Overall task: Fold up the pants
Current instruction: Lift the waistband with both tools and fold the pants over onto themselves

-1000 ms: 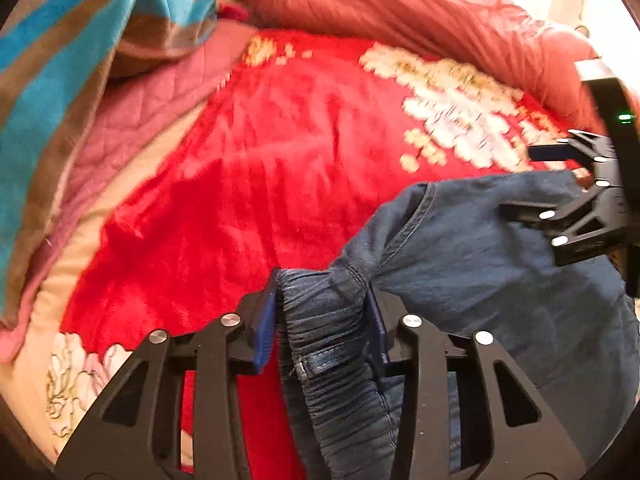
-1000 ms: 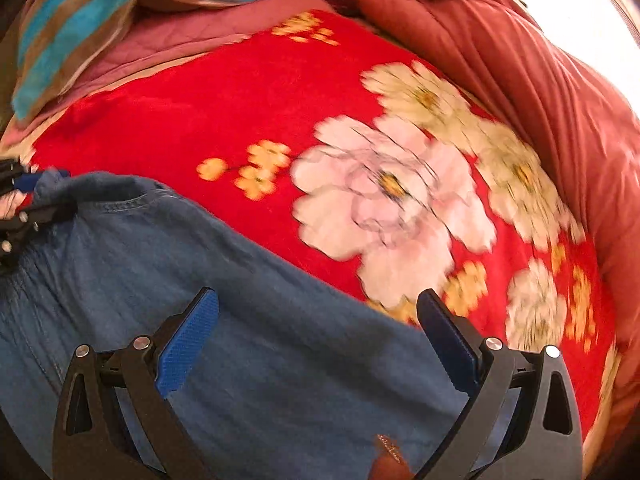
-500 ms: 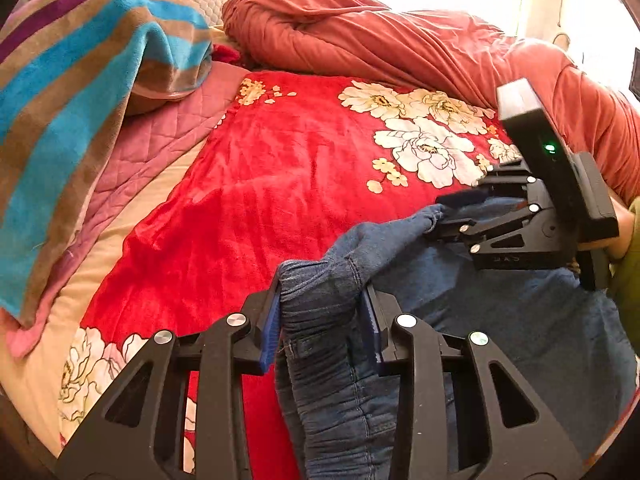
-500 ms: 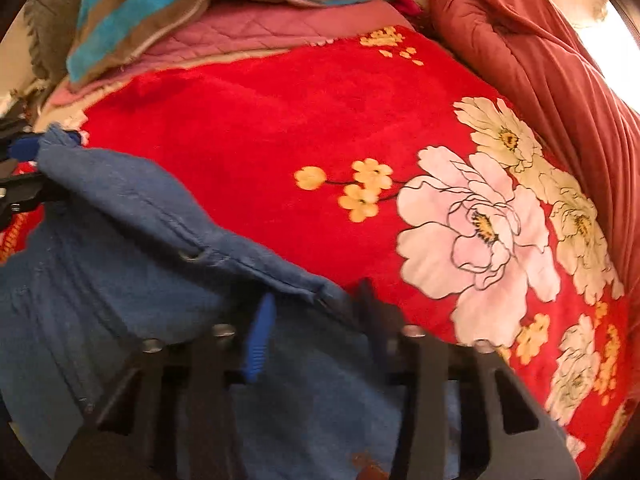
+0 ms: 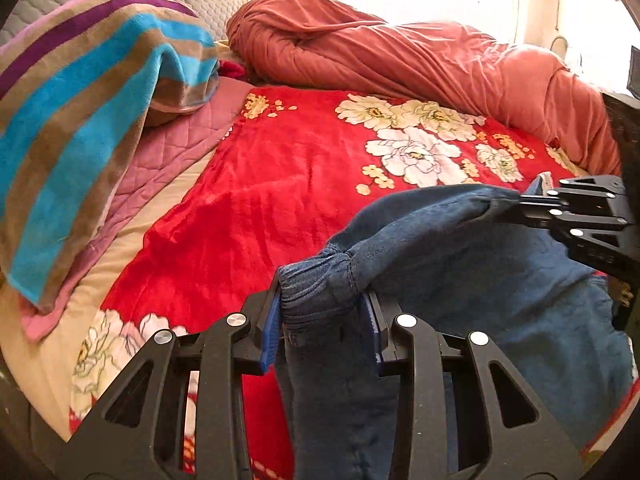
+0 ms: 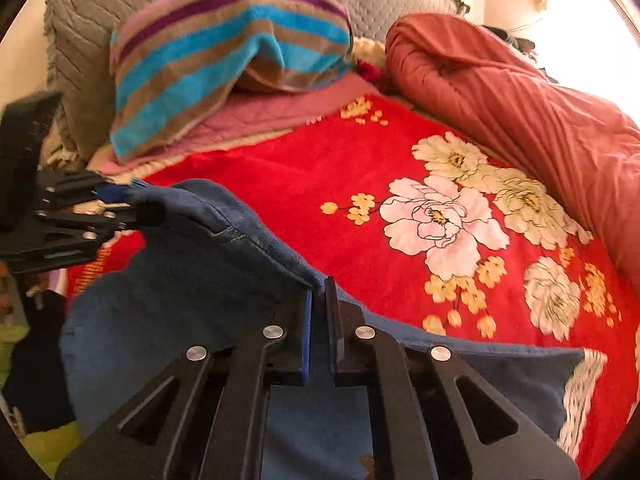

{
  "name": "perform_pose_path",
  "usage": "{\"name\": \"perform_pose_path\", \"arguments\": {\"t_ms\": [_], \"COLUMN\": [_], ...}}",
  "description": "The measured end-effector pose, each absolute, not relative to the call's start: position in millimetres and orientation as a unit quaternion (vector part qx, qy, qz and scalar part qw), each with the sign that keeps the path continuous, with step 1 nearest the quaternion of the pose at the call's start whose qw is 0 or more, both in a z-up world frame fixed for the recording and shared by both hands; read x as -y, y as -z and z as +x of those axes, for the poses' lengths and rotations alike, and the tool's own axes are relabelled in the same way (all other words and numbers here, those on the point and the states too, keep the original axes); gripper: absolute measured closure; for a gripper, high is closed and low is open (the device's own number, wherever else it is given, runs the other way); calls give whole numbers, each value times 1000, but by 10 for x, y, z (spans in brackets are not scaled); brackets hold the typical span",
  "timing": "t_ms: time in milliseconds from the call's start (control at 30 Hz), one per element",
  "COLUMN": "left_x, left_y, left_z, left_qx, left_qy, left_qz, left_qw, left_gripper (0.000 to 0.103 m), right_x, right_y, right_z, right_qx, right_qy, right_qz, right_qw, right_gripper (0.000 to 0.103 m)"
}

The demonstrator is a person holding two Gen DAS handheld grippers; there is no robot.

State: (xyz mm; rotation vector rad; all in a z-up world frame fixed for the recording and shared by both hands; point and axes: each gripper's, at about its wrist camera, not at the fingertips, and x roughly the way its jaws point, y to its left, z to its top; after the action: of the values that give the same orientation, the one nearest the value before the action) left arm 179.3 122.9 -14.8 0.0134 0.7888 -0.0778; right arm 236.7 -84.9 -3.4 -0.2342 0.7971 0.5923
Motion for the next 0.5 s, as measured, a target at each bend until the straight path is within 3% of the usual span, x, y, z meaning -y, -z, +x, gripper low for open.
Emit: {"name": "perform_pose_path", "arguments": {"t_ms": [500], "left_x": [-1122], "left_y": [4], "left_z": [1178], "left_qx": [-371], "left_qy": [48], "left_qz": [-1], "left_qw": [927], "left_gripper": [77], "right_x": [844], "right_y": [-77], "right_z": [1134], "right_qx": [-389], "right_qy": [-325], "right_qz": [-99], "right_qw": [856], "right_gripper": [98]}}
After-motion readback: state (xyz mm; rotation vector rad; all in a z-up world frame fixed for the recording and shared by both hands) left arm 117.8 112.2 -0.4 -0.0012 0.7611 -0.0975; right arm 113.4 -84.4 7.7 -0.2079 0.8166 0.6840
